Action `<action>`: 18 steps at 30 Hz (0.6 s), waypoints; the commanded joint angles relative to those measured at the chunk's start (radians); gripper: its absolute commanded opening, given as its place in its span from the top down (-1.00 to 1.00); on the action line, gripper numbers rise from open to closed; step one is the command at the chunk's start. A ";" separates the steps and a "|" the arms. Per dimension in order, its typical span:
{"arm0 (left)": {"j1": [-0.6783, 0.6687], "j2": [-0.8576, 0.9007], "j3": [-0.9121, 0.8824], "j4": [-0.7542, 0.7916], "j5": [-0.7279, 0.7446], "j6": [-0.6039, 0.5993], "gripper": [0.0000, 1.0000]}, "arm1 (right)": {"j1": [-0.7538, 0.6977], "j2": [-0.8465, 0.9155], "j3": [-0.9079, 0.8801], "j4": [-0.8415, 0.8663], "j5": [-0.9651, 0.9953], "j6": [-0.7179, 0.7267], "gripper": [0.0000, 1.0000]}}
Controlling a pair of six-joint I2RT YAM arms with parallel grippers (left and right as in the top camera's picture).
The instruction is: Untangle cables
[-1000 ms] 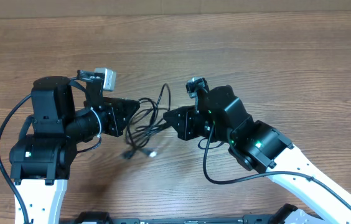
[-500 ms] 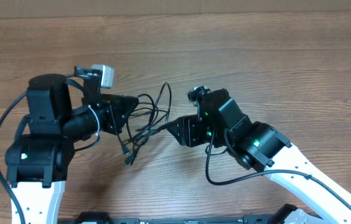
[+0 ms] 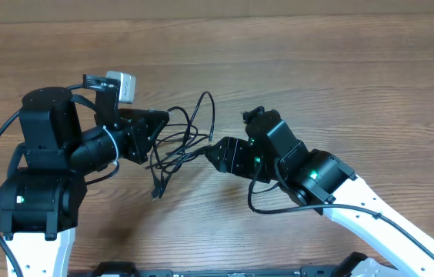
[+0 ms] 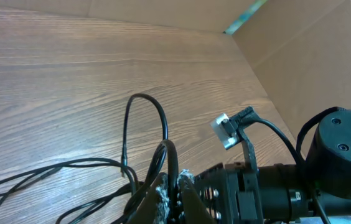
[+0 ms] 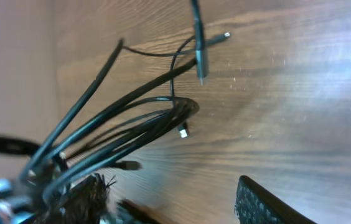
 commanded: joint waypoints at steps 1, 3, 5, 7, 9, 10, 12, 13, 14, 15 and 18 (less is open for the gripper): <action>-0.006 -0.014 0.035 0.006 0.010 -0.006 0.92 | 0.006 0.017 0.030 0.009 0.011 0.281 -0.30; -0.006 -0.019 0.035 0.006 0.010 -0.006 0.92 | 0.015 0.027 0.029 0.013 0.011 0.393 -0.30; -0.006 -0.025 0.036 0.006 0.010 -0.006 0.92 | 0.029 0.035 0.029 0.022 0.020 0.486 -0.30; -0.006 -0.033 0.036 0.006 0.028 -0.005 0.92 | 0.045 0.043 0.029 0.053 0.035 0.552 -0.30; -0.006 -0.037 0.036 0.010 0.058 -0.003 0.92 | 0.063 0.052 0.029 0.098 0.056 0.621 -0.30; -0.006 -0.038 0.036 0.010 0.063 0.001 0.92 | 0.067 0.053 0.029 0.110 0.064 0.635 -0.30; -0.006 -0.043 0.036 0.006 0.055 0.017 0.92 | 0.075 0.058 0.029 0.157 0.088 0.653 -0.30; -0.006 -0.047 0.036 0.002 0.053 0.031 0.92 | 0.075 0.058 0.029 0.180 0.102 0.653 -0.30; -0.006 -0.049 0.036 -0.002 0.053 0.037 0.92 | 0.075 0.058 0.029 0.199 0.113 0.653 -0.30; -0.006 -0.050 0.036 -0.003 0.054 0.036 0.92 | 0.075 0.058 0.029 0.213 0.115 0.653 -0.30; -0.006 -0.053 0.036 0.002 0.054 0.036 0.92 | 0.075 0.058 0.029 0.249 0.113 0.662 -0.30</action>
